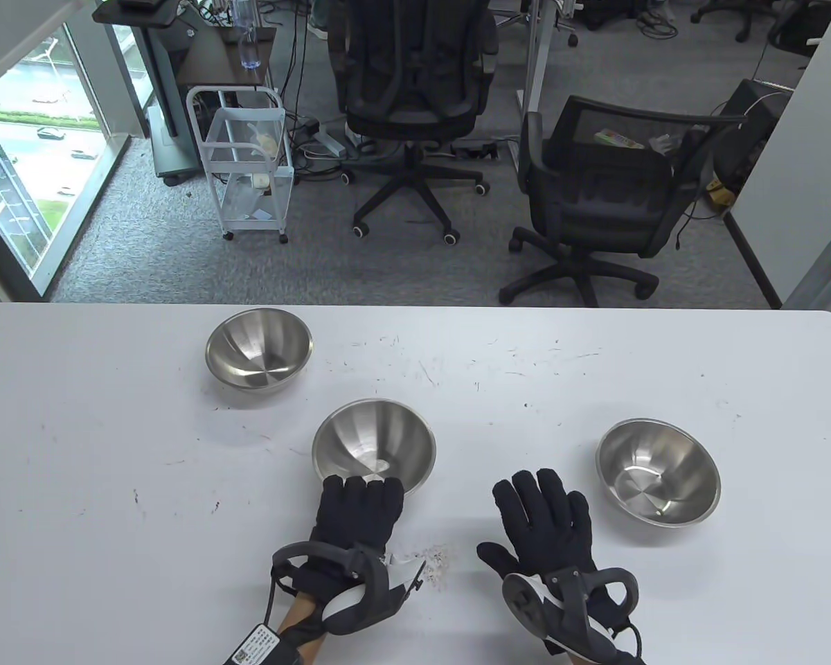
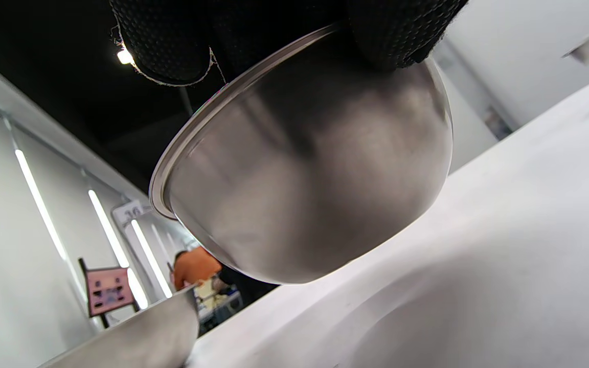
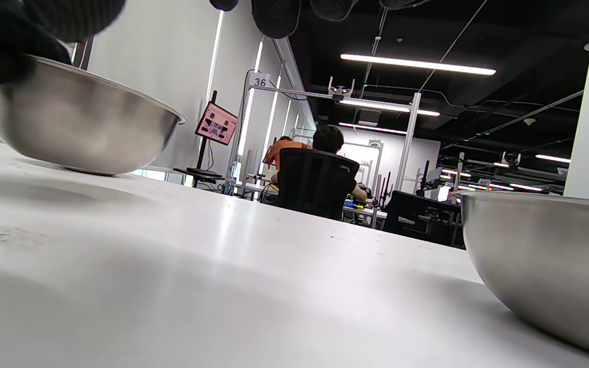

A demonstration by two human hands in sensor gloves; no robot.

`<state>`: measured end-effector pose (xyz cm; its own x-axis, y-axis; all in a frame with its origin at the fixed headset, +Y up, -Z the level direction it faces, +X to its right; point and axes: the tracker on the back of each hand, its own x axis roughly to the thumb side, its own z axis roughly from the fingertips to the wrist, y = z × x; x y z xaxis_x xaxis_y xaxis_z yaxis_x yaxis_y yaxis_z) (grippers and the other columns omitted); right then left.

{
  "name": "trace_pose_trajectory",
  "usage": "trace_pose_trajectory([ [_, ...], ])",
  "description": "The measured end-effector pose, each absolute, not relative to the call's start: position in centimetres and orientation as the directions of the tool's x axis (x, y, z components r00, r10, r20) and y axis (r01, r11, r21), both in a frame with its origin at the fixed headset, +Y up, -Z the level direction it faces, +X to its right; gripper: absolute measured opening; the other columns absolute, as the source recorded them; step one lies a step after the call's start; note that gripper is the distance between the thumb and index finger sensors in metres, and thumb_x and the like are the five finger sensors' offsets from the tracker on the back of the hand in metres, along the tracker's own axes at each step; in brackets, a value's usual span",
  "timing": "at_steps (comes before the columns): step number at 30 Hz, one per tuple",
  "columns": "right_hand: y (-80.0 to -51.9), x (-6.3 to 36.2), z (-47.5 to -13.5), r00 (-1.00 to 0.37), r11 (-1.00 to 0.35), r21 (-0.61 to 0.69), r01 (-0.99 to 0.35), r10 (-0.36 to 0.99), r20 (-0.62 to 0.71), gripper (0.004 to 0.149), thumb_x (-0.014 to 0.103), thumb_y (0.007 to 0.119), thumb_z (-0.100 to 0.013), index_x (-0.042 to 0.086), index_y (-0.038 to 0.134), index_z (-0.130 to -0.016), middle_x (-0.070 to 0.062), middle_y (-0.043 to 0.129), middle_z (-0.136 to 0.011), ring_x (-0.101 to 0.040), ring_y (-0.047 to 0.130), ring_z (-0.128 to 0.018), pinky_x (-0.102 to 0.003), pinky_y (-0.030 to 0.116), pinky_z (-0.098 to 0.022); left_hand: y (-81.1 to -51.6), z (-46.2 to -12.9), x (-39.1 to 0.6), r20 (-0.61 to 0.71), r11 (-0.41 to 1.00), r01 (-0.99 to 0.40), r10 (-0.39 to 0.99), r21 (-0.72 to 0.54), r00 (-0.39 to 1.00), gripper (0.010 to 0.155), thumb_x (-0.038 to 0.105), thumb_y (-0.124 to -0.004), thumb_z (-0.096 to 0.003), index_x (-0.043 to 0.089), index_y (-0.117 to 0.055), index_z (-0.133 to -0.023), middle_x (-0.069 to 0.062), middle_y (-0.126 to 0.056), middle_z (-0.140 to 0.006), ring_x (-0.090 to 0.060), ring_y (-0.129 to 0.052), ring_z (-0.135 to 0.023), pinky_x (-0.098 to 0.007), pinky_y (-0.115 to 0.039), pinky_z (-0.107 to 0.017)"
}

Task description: Nest mixing bowl into mixing bowl

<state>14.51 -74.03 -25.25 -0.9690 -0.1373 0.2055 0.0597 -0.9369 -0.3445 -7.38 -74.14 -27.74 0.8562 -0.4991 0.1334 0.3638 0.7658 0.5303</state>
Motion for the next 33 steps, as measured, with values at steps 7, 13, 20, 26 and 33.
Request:
trace_pose_trajectory([
  [7, -73.9, 14.7, -25.3, -0.972, -0.938, -0.342, 0.057, -0.13, 0.195, 0.084, 0.065, 0.072, -0.042, 0.027, 0.051, -0.113, -0.007, 0.062, -0.12, -0.041, 0.056, -0.111, -0.064, 0.053, -0.073, -74.4, -27.1, -4.5, 0.208, 0.761, 0.327, -0.512, 0.56, 0.833, 0.041, 0.042, -0.075, -0.0539, 0.049, -0.081, -0.094, 0.012, -0.108, -0.083, -0.007, -0.108, -0.077, -0.048, -0.08, -0.068],
  [13, -73.8, 14.9, -25.4, -0.973, -0.939, -0.338, 0.055, -0.126, 0.191, 0.083, 0.065, 0.072, -0.042, 0.027, 0.051, -0.113, -0.007, 0.062, -0.12, -0.041, 0.056, -0.111, -0.064, 0.053, -0.073, -75.0, -27.1, -3.7, 0.231, 0.758, 0.331, -0.528, 0.562, 0.817, 0.041, 0.043, -0.075, -0.0538, 0.049, -0.081, -0.093, 0.012, -0.109, -0.083, -0.007, -0.108, -0.077, -0.047, -0.08, -0.069],
  [20, -73.7, 14.9, -25.4, -0.974, -0.939, -0.339, 0.058, -0.128, 0.189, 0.084, 0.065, 0.072, -0.042, 0.027, 0.051, -0.113, -0.007, 0.062, -0.12, -0.041, 0.056, -0.111, -0.064, 0.053, -0.073, -76.0, -27.4, -3.6, 0.249, 0.764, 0.354, -0.547, 0.539, 0.799, 0.04, 0.043, -0.075, -0.0534, 0.05, -0.081, -0.093, 0.011, -0.109, -0.082, -0.007, -0.108, -0.077, -0.047, -0.08, -0.069],
  [26, -73.7, 14.9, -25.4, -0.973, -0.94, -0.335, 0.061, -0.131, 0.188, 0.084, 0.065, 0.072, -0.042, 0.027, 0.051, -0.113, -0.007, 0.062, -0.12, -0.041, 0.056, -0.111, -0.064, 0.053, -0.073, -76.4, -27.3, -3.6, 0.256, 0.763, 0.37, -0.56, 0.53, 0.788, 0.042, 0.044, -0.074, -0.0528, 0.051, -0.079, -0.093, 0.033, -0.104, -0.084, -0.007, -0.106, -0.08, -0.048, -0.079, -0.069],
  [33, -73.6, 14.9, -25.4, -0.974, -0.942, -0.33, 0.06, -0.127, 0.186, 0.084, 0.065, 0.072, -0.042, 0.027, 0.051, -0.113, -0.007, 0.062, -0.119, -0.041, 0.056, -0.111, -0.064, 0.053, -0.073, -76.5, -27.4, -3.7, 0.262, 0.772, 0.375, -0.558, 0.513, 0.788, 0.045, 0.047, -0.073, -0.0522, 0.05, -0.076, -0.097, 0.031, -0.102, -0.09, -0.009, -0.103, -0.086, -0.049, -0.077, -0.071],
])
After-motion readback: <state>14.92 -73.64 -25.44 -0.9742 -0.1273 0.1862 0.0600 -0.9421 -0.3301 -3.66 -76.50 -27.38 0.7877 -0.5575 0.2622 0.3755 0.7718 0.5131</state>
